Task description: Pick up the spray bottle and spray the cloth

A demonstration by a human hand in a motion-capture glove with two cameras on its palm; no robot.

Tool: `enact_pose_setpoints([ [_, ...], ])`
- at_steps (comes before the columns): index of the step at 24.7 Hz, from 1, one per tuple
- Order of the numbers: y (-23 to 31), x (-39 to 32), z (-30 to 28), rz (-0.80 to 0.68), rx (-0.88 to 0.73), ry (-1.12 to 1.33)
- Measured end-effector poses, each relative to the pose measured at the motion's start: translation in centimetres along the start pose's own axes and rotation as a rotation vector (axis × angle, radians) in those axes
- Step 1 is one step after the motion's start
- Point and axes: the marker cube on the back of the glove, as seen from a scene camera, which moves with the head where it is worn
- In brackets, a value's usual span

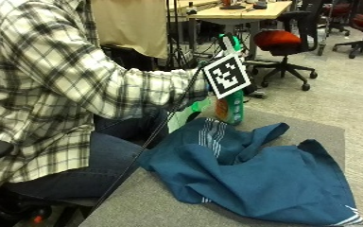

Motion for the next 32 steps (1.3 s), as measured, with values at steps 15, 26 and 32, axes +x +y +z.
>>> enact_pose_setpoints([
  [15, 0.6, 0.6, -0.6, 0.065, -0.074, -0.011],
  [26, 2.5, 0.2, -1.7, 0.092, -0.214, 0.066],
  [32, 5.0, -0.8, -4.5, 0.126, -0.255, 0.260],
])
